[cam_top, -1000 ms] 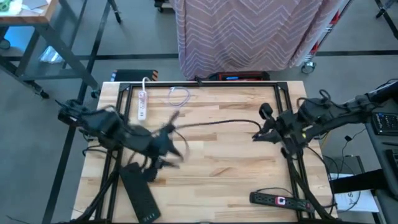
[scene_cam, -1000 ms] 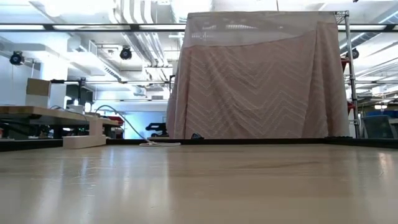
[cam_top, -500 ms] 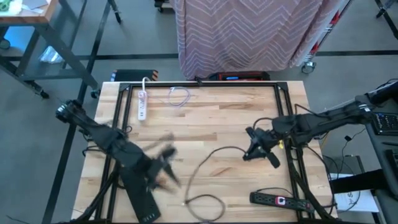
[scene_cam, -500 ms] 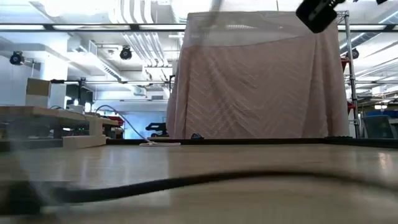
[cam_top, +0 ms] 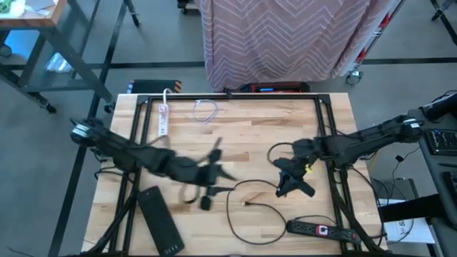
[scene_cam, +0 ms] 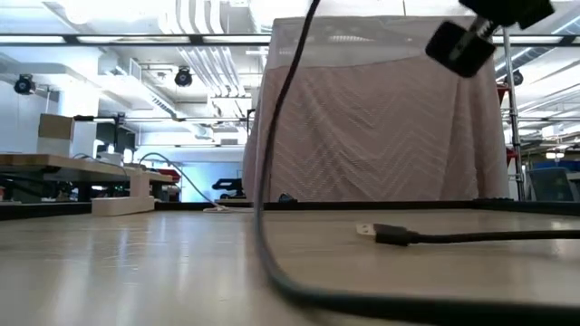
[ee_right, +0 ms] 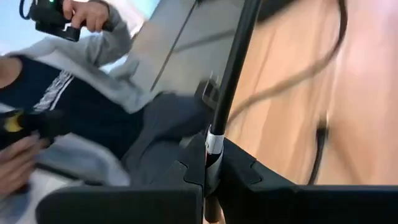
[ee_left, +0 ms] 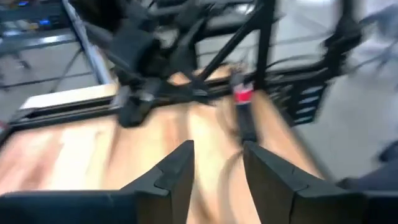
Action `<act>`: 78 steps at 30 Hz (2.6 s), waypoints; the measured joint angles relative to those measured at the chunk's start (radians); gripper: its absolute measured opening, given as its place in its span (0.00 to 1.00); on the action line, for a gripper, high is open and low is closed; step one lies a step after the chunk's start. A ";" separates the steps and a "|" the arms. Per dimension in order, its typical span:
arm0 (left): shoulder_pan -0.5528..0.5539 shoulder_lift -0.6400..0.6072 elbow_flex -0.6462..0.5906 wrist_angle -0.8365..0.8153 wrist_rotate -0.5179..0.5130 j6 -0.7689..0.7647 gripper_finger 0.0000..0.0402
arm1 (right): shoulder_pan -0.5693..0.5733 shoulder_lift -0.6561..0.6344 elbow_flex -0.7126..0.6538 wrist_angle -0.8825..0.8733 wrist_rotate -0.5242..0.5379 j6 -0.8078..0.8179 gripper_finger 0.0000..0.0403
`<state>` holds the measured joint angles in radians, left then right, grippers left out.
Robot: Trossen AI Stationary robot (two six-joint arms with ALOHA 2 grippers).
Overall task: Insert USB
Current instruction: Insert the left black charger cable into the left black outlet extension
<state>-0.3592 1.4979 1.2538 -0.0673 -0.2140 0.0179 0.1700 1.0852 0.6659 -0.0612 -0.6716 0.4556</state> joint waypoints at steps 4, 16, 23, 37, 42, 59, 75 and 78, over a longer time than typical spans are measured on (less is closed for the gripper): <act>0.023 0.172 0.153 -0.004 0.023 0.139 0.38 | -0.005 0.092 0.000 0.009 -0.088 0.029 0.01; 0.025 0.549 0.554 -0.247 0.023 0.278 0.42 | -0.005 0.153 0.000 0.052 -0.141 0.036 0.01; 0.038 0.634 0.660 -0.239 0.013 0.312 0.35 | -0.005 0.148 0.000 0.053 -0.141 0.023 0.01; 0.054 0.656 0.643 -0.174 0.021 0.314 0.18 | -0.005 0.146 -0.003 0.047 -0.147 0.012 0.01; 0.056 0.656 0.639 -0.185 0.022 0.305 0.03 | -0.005 0.146 -0.003 0.043 -0.140 0.007 0.04; 0.037 0.600 0.638 -0.397 -0.003 0.032 0.00 | -0.005 0.104 0.002 0.023 0.017 -0.020 0.12; -0.020 0.549 0.634 -0.763 -0.047 -0.299 0.00 | 0.026 0.023 0.112 -0.038 0.236 -0.241 0.46; -0.046 0.497 0.634 -0.886 -0.023 -0.427 0.00 | 0.046 0.012 0.113 -0.034 0.295 -0.265 0.47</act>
<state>-0.4053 1.9953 1.8881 -0.9532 -0.2367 -0.4087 0.2161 1.0968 0.7786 -0.0954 -0.3769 0.1907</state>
